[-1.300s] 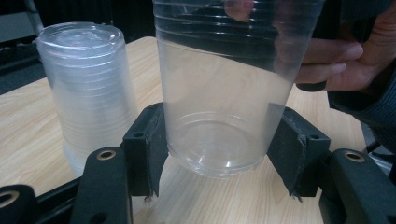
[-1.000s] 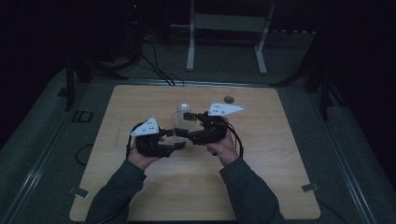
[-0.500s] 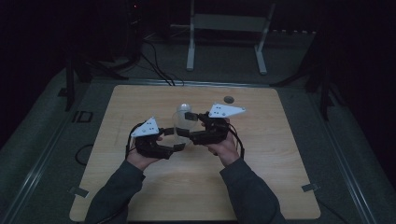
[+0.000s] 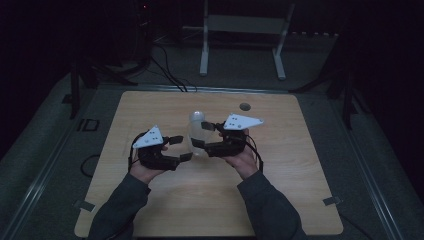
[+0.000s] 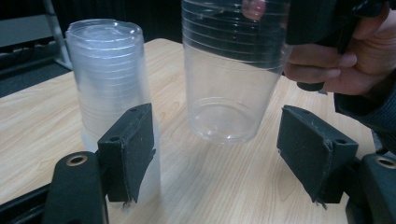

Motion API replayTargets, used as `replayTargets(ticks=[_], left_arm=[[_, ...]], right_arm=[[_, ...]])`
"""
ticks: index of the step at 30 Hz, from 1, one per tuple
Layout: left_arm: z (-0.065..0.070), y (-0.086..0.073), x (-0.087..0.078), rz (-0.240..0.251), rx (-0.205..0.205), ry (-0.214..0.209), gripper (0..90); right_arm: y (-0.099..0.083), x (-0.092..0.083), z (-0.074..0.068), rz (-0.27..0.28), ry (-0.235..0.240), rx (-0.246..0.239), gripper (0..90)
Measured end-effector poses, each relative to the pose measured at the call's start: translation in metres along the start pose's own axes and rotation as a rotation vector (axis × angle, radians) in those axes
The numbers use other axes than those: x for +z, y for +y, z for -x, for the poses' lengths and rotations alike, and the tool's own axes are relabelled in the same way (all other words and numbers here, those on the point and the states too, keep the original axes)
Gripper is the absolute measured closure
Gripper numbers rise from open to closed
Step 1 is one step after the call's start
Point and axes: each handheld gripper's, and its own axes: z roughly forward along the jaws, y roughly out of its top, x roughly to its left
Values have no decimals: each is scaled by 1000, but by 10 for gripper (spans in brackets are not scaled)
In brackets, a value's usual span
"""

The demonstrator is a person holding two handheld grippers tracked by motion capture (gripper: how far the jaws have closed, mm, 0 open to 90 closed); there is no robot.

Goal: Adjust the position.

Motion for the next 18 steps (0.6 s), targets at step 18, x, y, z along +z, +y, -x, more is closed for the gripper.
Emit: replayTargets(ticks=[18], left_arm=[[0,-8,-4,18,-22,17,279]], right_arm=[[-13,0,-2,-44,-47,-34,288]])
